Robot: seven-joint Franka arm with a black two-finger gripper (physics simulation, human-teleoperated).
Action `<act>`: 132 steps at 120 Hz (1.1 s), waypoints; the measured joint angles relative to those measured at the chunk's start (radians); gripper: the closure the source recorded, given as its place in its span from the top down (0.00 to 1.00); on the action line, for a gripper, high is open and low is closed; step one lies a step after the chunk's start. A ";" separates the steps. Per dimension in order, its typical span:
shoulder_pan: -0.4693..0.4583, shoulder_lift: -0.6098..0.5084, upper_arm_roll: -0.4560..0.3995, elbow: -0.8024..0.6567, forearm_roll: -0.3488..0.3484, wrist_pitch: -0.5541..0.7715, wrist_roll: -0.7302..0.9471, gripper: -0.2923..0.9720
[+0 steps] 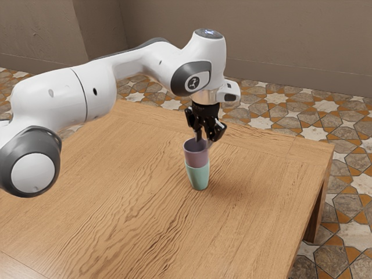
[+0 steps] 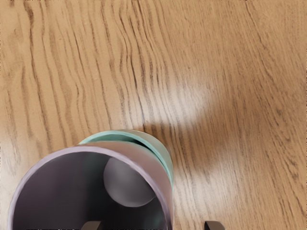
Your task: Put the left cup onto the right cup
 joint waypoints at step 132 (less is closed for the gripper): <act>-0.057 -0.413 0.115 -0.365 -0.112 -0.009 -0.002 0.77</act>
